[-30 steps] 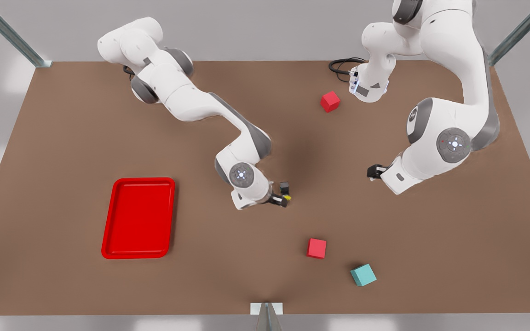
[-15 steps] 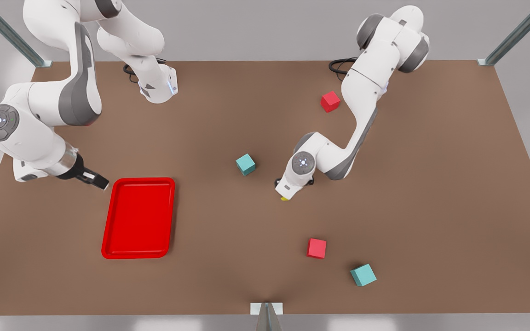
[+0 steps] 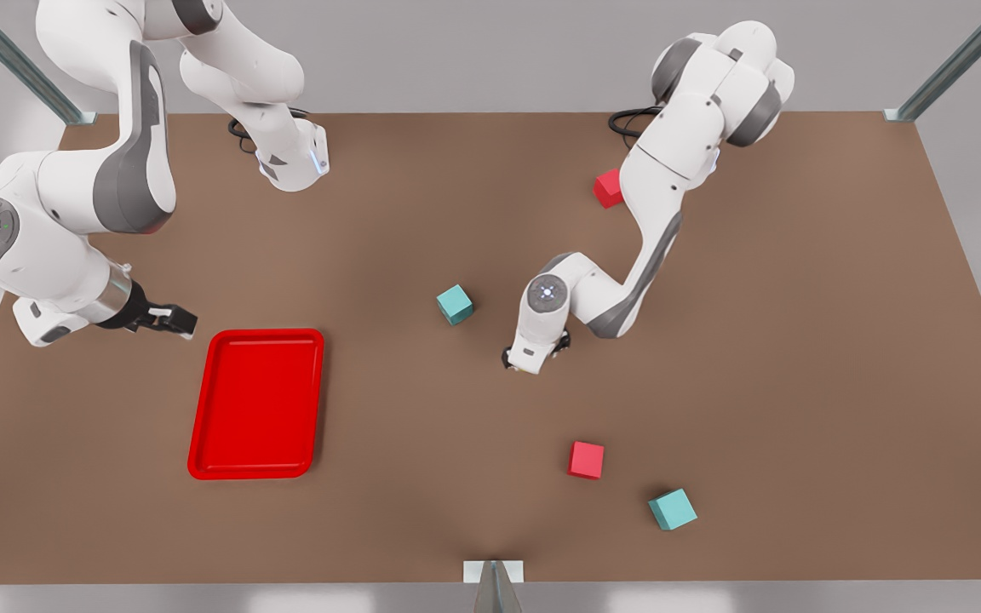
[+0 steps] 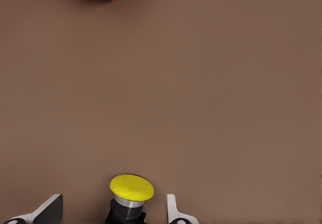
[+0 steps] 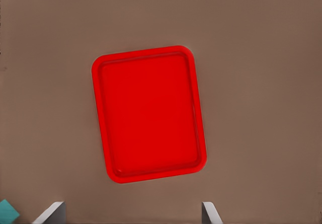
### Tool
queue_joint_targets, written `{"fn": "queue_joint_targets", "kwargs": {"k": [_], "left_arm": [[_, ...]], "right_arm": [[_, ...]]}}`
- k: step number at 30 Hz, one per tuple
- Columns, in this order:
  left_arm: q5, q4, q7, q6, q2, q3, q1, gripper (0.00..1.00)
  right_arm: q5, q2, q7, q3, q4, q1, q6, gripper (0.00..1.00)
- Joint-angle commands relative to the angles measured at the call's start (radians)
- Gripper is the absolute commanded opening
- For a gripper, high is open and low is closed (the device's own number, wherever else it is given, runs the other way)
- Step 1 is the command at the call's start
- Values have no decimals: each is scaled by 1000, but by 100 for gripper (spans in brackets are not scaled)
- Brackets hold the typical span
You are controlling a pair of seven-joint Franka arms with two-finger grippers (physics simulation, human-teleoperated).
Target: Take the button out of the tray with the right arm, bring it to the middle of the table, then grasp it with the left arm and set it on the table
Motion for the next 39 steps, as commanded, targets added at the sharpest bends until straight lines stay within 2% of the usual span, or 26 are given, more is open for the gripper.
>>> {"fn": "queue_joint_targets", "kwargs": {"k": [1,8,15,19,23,26,33,39], "left_arm": [[11,0,-41,17,3,-8,-2,100],[6,-1,192,-35,28,-18,6,100],[5,2,199,-35,41,-20,6,100],[2,4,199,-35,41,-18,6,74],[0,8,197,-44,40,-18,4,67],[-1,17,197,-57,41,-18,6,55],[-15,23,197,-55,61,-18,7,53],[-15,36,197,-83,58,-18,9,48]], "right_arm": [[2,-1,-217,1,1,5,-13,100],[2,-1,-217,1,7,-2,-25,100],[4,-1,-217,1,7,-2,-27,100],[2,-1,-217,1,8,-2,-27,100],[2,-1,-215,1,8,3,-27,100],[2,-1,-217,1,8,2,-27,100],[2,-1,-217,1,8,2,-27,100],[2,-1,-215,1,8,2,-28,100]]}}
